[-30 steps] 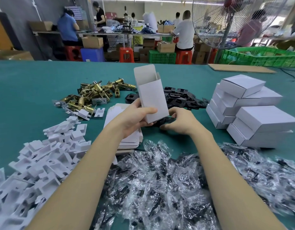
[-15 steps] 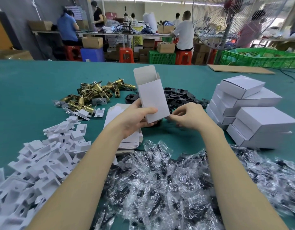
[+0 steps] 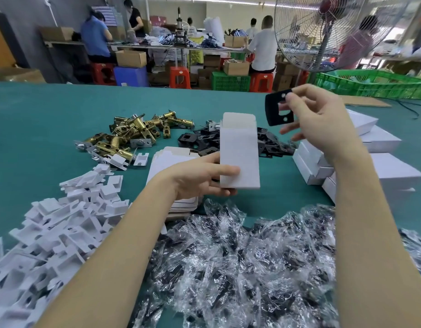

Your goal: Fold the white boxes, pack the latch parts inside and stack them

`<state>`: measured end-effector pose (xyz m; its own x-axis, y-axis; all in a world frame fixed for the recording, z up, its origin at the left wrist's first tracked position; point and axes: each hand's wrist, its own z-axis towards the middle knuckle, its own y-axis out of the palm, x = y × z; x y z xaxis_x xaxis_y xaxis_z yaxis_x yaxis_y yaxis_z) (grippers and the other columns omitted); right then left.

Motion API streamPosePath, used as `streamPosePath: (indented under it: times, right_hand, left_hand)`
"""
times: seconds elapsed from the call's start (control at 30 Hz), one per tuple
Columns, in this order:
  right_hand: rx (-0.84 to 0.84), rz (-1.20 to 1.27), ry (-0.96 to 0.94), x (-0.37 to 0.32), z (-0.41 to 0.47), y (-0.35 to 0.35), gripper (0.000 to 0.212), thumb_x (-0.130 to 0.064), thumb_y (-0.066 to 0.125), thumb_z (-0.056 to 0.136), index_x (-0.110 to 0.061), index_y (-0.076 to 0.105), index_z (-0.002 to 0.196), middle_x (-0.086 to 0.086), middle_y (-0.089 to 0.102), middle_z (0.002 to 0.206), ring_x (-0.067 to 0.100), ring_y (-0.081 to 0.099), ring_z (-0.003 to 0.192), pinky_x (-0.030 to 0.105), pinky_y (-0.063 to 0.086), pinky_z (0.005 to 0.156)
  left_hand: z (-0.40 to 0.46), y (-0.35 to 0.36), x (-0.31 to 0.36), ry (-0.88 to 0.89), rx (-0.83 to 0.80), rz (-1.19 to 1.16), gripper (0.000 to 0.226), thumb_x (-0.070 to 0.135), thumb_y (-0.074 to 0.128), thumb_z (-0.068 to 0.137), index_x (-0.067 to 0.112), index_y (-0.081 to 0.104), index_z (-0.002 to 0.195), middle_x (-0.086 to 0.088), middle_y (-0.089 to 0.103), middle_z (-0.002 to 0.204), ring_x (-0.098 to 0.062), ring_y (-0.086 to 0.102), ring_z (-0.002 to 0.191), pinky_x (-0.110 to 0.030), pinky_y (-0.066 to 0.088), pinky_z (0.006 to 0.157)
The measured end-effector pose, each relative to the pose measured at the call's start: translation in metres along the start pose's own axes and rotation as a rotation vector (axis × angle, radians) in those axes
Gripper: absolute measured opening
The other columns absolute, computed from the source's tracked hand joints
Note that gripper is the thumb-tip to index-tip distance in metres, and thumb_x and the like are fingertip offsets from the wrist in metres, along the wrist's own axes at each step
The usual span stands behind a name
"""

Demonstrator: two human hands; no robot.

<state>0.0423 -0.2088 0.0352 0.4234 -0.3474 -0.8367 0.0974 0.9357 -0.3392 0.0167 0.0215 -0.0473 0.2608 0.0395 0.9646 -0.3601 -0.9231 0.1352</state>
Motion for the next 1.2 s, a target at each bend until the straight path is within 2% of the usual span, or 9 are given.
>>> streamPosePath:
  times: [0.1, 0.23, 0.43, 0.63, 0.77, 0.93, 1.0, 1.13, 1.2]
  right_hand:
    - [-0.031, -0.097, -0.117, -0.018, -0.002, 0.007, 0.012, -0.026, 0.06, 0.103, -0.032, 0.067, 0.095, -0.005, 0.077, 0.086, 0.019, 0.073, 0.06, 0.029, 0.056, 0.049]
    - [-0.106, -0.404, -0.181, -0.02, -0.003, 0.03, 0.011, -0.032, 0.064, 0.099, -0.04, 0.071, 0.1, -0.008, 0.075, 0.09, 0.015, 0.066, 0.078, 0.041, 0.059, 0.08]
    - [-0.346, -0.579, -0.06, -0.027, -0.007, 0.033, 0.017, -0.036, 0.058, 0.1, -0.045, 0.073, 0.1, -0.024, 0.067, 0.085, 0.017, 0.065, 0.093, 0.041, 0.057, 0.085]
    - [-0.479, -0.741, 0.028, -0.034, -0.01, 0.031, 0.029, -0.044, 0.046, 0.104, -0.031, 0.067, 0.091, -0.002, 0.072, 0.081, 0.0, 0.062, 0.046, 0.033, 0.055, 0.077]
    - [-0.404, -0.702, -0.011, -0.04, -0.011, 0.029, 0.026, -0.042, 0.05, 0.103, -0.028, 0.071, 0.095, -0.009, 0.073, 0.074, 0.004, 0.068, 0.055, 0.04, 0.06, 0.082]
    - [-0.089, -0.439, -0.201, -0.046, -0.008, 0.02, 0.017, -0.034, 0.059, 0.096, -0.027, 0.068, 0.084, -0.007, 0.075, 0.084, 0.009, 0.063, 0.065, 0.035, 0.059, 0.072]
    - [-0.266, -0.535, -0.083, -0.042, -0.009, 0.017, 0.023, -0.034, 0.059, 0.095, -0.024, 0.071, 0.078, -0.008, 0.076, 0.075, 0.008, 0.063, 0.055, 0.032, 0.058, 0.067]
    - [-0.944, -0.811, 0.304, -0.016, -0.02, 0.033, 0.016, -0.043, 0.069, 0.093, -0.031, 0.075, 0.1, -0.016, 0.077, 0.079, 0.001, 0.072, 0.063, 0.023, 0.049, 0.063]
    - [-1.046, -0.802, 0.316, 0.0, -0.025, 0.05, 0.021, -0.049, 0.074, 0.087, -0.036, 0.074, 0.104, -0.019, 0.075, 0.075, 0.001, 0.071, 0.064, 0.02, 0.046, 0.059]
  left_hand:
    - [0.0, 0.002, -0.001, 0.018, -0.042, 0.064, 0.037, 0.013, 0.071, 0.092, 0.028, 0.059, 0.123, -0.004, 0.072, 0.118, -0.027, 0.075, 0.085, -0.026, 0.059, 0.068]
    - [0.0, 0.002, -0.004, 0.033, -0.086, 0.13, 0.043, 0.015, 0.072, 0.092, 0.035, 0.057, 0.127, -0.001, 0.072, 0.123, -0.03, 0.073, 0.1, -0.032, 0.061, 0.081]
    - [0.003, 0.001, -0.005, 0.07, -0.078, 0.119, 0.042, 0.014, 0.072, 0.093, 0.035, 0.057, 0.126, 0.008, 0.077, 0.11, -0.022, 0.074, 0.098, -0.031, 0.061, 0.082]
    - [0.004, 0.003, -0.006, 0.082, -0.062, 0.107, 0.046, 0.011, 0.072, 0.093, 0.031, 0.054, 0.13, 0.006, 0.078, 0.107, -0.022, 0.074, 0.095, -0.028, 0.06, 0.076]
    - [0.003, 0.002, -0.004, 0.115, -0.036, 0.08, 0.048, 0.01, 0.072, 0.092, 0.03, 0.054, 0.132, 0.006, 0.077, 0.107, -0.021, 0.074, 0.095, -0.028, 0.059, 0.075]
    - [0.006, 0.003, -0.004, 0.144, 0.091, 0.049, 0.05, 0.006, 0.071, 0.093, 0.026, 0.053, 0.135, 0.0, 0.073, 0.117, -0.017, 0.075, 0.093, -0.029, 0.06, 0.075]
    - [0.007, 0.003, -0.005, 0.158, 0.163, 0.032, 0.051, 0.002, 0.07, 0.093, 0.023, 0.052, 0.136, -0.007, 0.067, 0.125, -0.02, 0.073, 0.095, -0.029, 0.061, 0.073]
    - [0.01, 0.003, -0.006, 0.188, 0.259, 0.018, 0.052, 0.001, 0.072, 0.091, 0.019, 0.052, 0.136, -0.013, 0.066, 0.124, -0.024, 0.07, 0.093, -0.03, 0.062, 0.072]
    - [0.01, 0.004, -0.006, 0.199, 0.29, 0.015, 0.051, 0.002, 0.074, 0.09, 0.02, 0.054, 0.133, -0.009, 0.07, 0.114, -0.021, 0.072, 0.088, -0.03, 0.063, 0.071]
